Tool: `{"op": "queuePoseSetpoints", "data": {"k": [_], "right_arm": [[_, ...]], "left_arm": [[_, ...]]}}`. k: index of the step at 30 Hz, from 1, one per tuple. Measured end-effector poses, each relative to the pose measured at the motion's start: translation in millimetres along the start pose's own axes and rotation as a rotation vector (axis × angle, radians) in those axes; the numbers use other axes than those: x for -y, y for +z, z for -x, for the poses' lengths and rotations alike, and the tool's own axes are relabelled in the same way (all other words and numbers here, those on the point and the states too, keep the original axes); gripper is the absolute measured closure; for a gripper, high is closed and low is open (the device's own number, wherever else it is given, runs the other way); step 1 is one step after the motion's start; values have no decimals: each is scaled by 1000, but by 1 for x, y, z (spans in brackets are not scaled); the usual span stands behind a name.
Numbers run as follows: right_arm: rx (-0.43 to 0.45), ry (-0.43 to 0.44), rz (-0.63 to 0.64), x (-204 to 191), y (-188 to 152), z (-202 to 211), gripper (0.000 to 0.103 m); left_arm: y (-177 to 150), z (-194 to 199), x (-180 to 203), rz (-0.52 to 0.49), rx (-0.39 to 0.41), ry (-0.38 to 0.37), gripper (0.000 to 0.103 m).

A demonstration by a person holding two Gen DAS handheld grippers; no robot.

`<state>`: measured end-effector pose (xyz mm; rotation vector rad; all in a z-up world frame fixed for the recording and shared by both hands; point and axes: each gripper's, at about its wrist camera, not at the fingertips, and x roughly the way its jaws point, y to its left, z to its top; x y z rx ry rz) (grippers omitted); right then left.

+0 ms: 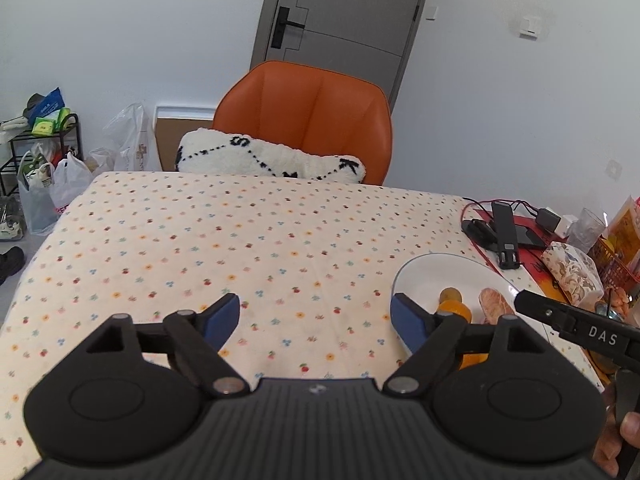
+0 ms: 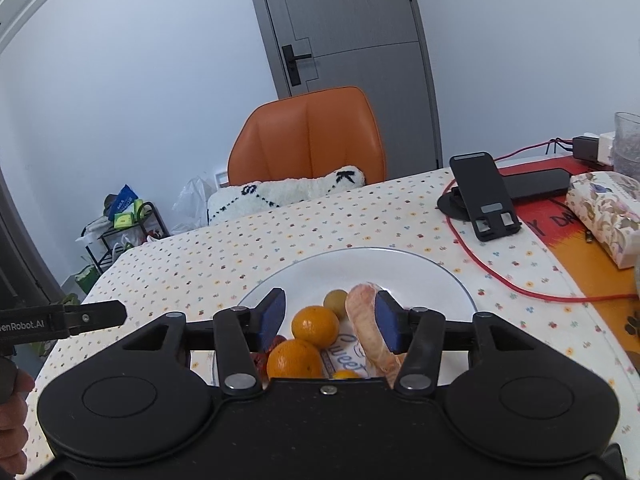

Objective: Organize fruits

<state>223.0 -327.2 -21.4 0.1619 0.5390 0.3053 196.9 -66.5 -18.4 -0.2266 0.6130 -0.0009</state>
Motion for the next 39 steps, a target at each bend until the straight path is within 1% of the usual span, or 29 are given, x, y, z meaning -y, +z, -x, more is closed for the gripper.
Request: {"op": "queuePoseSetpoints", "data": {"k": [3,9,15,17,19,22,26,30,35,38,39], "right_arm": [[2,-3,10,-3,-4,8,53],[7,0,21,-12,-10,22,51],[14,5,25,-20,-15,38,45],[20,10,28,-23,-17,44,41],[25,13,31,-27,-19,49,38],[25,23,26,-31,-22,56,37],[29,37,37,-38,-26,64,27],[34,53,40,-44,-27,72,21],[50,63,54,-50,-28,85,5],[48,71,51,-53,-29,91,0],[45,73,48,-54,-28,93,0]], "left_arm": [[-4,8,-4,4,14,2,18],[-11,22,-8,-5,22,9,15],[-20,39,-13,-15,22,5,10],[-23,45,-14,-21,24,5,9],[-25,50,-15,-27,25,6,9],[-27,60,-17,-34,26,15,8],[-32,73,-21,-41,36,31,6],[-36,86,-28,-35,43,58,5],[-39,103,-30,-47,49,88,5],[-41,113,-29,-57,53,97,5],[-41,116,-29,-61,51,102,4]]}}
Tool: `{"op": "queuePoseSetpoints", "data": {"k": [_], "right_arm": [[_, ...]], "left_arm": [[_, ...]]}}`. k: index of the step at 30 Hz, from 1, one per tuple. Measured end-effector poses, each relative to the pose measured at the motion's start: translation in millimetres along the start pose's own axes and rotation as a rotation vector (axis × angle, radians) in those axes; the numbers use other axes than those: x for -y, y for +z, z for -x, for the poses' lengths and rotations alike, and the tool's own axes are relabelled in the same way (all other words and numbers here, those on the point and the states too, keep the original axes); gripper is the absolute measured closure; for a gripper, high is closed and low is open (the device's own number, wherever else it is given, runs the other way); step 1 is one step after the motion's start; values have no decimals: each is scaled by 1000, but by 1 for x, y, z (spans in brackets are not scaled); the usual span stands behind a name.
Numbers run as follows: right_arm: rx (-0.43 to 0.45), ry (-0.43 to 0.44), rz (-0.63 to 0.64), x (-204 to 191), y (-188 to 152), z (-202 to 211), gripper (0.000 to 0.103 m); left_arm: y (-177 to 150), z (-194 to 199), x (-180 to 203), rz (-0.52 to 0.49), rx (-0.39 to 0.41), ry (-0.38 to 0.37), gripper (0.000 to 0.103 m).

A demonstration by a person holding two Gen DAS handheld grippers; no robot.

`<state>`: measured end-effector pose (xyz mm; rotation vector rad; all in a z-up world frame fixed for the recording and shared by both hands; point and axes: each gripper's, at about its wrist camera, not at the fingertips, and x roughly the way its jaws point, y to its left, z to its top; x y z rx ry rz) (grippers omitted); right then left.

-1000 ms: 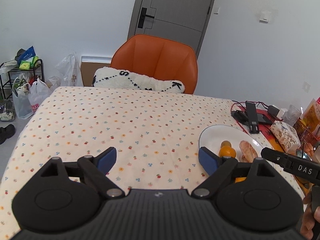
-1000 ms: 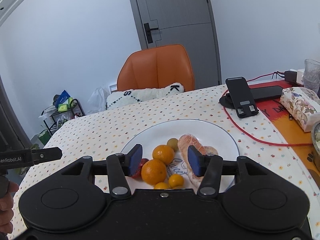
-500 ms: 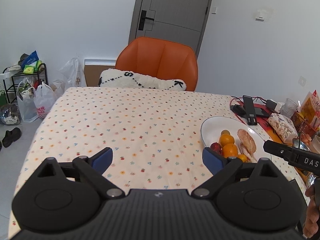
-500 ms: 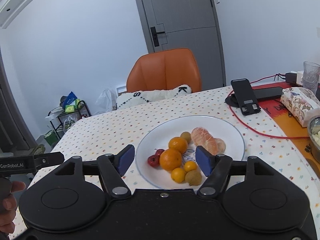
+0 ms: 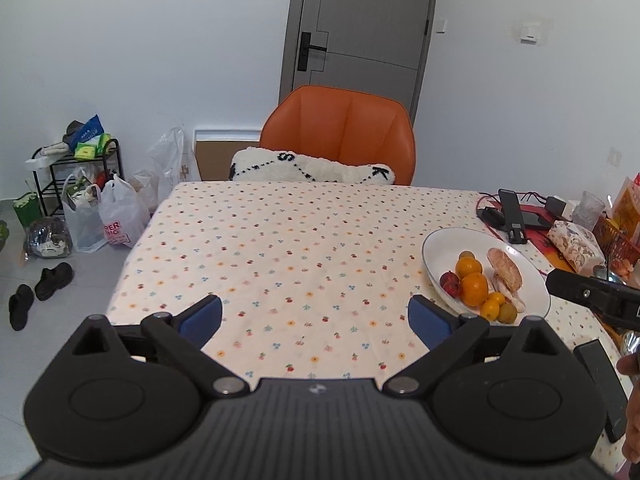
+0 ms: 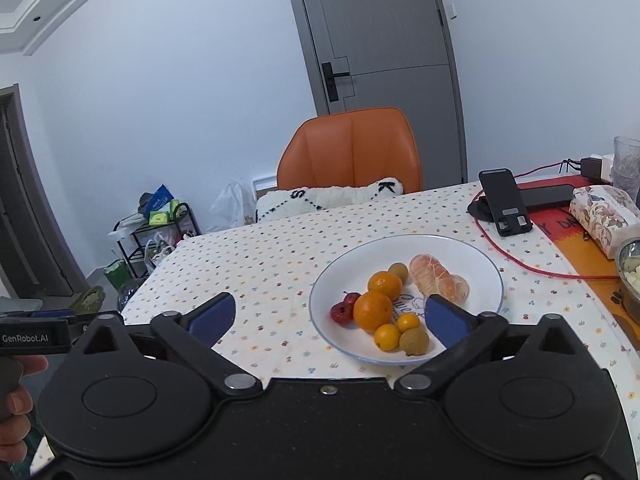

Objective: Organize fruits

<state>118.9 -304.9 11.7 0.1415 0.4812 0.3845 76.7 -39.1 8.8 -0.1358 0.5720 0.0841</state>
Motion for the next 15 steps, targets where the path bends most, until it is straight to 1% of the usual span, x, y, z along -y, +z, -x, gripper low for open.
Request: {"op": "queuePoseSetpoints", "data": {"k": [9,15], "right_arm": [[-8,24,-20,-6,-1,22,0],[-9,43,1,-16,-1,36,0]], "left_arm": [[-5,27,-5,-8,12,23,3],[-9,46,-11,-12,26,39,2]]}}
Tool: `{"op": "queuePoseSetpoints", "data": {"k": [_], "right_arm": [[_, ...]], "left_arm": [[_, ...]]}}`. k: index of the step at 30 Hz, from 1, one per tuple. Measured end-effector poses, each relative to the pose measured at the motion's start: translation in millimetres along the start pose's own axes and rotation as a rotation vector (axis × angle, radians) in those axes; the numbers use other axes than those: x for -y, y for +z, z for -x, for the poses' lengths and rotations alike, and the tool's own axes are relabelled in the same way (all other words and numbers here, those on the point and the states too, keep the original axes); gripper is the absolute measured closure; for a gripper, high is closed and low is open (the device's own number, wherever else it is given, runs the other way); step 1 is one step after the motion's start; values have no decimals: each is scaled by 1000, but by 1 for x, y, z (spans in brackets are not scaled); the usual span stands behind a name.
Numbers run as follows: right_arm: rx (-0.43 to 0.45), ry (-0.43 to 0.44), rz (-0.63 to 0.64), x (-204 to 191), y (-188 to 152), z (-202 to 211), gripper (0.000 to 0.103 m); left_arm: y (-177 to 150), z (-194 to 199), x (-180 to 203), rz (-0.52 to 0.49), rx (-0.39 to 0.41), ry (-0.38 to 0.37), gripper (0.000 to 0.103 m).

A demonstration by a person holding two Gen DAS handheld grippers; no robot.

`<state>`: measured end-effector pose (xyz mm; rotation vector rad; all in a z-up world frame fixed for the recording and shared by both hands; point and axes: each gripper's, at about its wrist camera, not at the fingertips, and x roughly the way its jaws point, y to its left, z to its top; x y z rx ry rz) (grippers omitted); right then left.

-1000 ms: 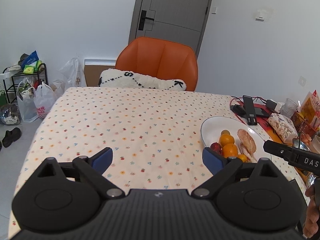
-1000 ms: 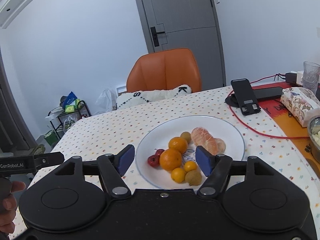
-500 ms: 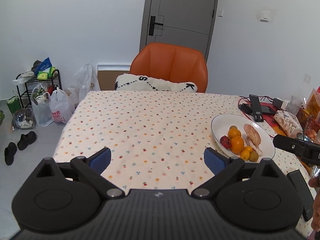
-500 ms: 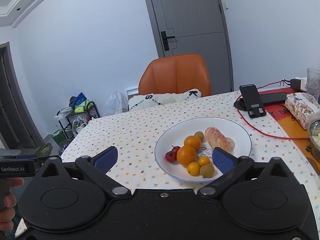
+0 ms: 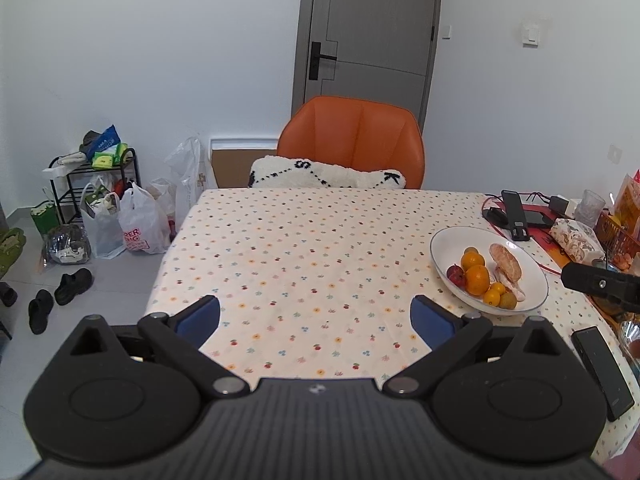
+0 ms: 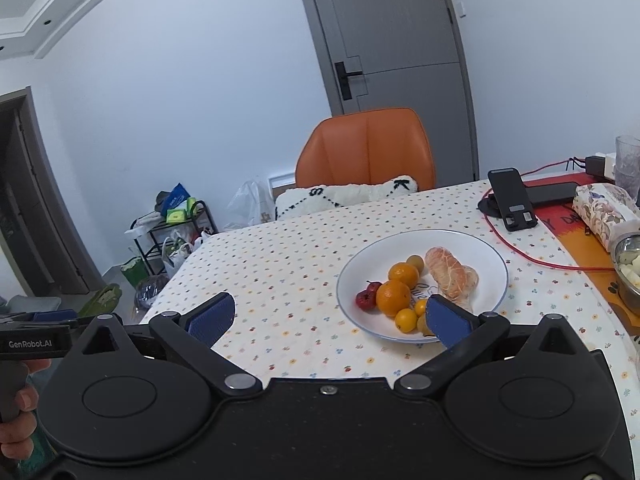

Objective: Organize fruits

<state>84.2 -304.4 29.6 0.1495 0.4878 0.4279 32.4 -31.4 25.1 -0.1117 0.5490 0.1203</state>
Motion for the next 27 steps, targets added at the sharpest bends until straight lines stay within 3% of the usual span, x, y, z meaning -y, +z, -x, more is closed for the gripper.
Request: {"op": "queuePoseSetpoints", "data": {"k": [27], "right_arm": [[-39,65,73,-47,-9,38,0]], "left_arm": [[-16,40,-31,15,6,5,0]]}}
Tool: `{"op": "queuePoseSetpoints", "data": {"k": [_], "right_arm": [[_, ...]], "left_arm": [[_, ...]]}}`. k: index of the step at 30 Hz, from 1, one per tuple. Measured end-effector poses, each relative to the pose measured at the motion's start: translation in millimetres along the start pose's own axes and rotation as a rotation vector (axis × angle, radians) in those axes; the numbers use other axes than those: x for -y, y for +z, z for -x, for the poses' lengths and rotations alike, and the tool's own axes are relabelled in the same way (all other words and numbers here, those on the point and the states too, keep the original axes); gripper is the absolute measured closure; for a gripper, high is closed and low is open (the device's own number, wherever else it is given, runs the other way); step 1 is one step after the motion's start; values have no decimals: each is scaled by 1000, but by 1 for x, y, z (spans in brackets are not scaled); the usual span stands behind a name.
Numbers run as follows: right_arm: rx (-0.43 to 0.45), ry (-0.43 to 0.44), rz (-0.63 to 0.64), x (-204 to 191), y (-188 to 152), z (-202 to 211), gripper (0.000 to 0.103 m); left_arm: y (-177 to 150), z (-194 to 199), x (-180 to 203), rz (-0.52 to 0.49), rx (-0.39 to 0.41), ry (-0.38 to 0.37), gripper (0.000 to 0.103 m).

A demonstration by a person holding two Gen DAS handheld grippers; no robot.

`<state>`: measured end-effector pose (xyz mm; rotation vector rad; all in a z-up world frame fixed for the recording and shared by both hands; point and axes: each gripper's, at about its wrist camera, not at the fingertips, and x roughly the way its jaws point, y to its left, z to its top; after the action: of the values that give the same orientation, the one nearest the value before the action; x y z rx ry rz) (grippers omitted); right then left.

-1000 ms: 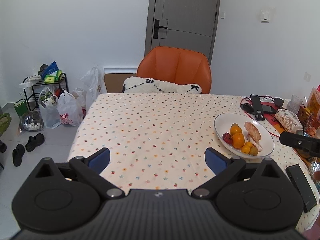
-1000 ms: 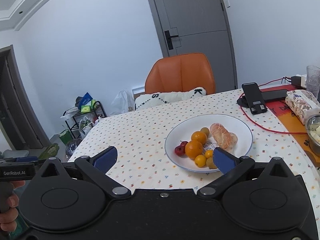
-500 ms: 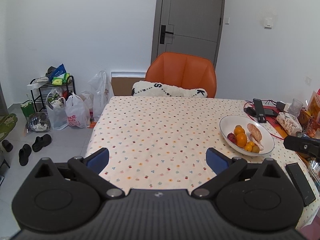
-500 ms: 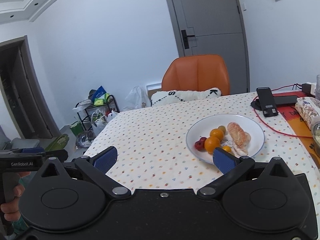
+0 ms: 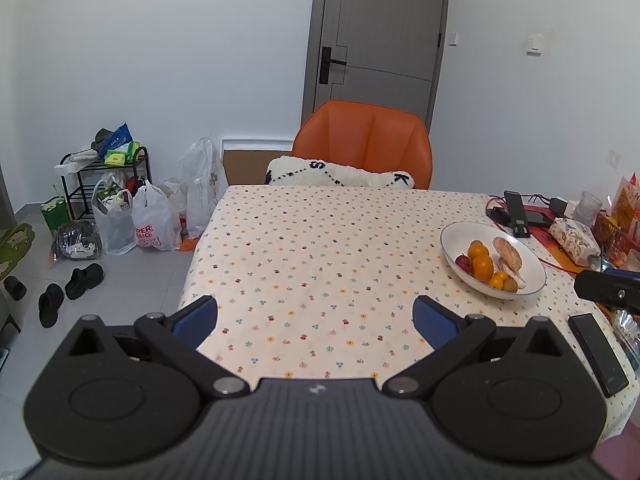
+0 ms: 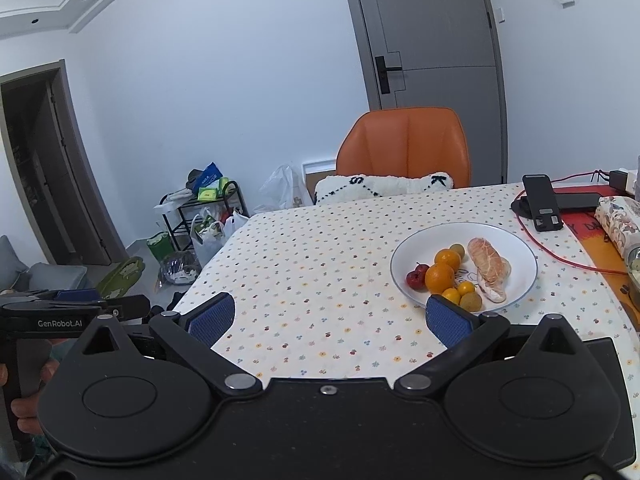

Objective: Organize fruits

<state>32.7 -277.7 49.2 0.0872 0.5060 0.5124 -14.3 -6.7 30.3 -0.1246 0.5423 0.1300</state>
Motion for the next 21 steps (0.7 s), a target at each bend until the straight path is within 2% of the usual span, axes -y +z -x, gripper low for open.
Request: {"op": "queuePoseSetpoints", "data": {"k": [21], "right_arm": [[-29,20,-7,-3,-6,-8,0]], "left_arm": [[-3,-1,1,-9,-16,-7,0]]}}
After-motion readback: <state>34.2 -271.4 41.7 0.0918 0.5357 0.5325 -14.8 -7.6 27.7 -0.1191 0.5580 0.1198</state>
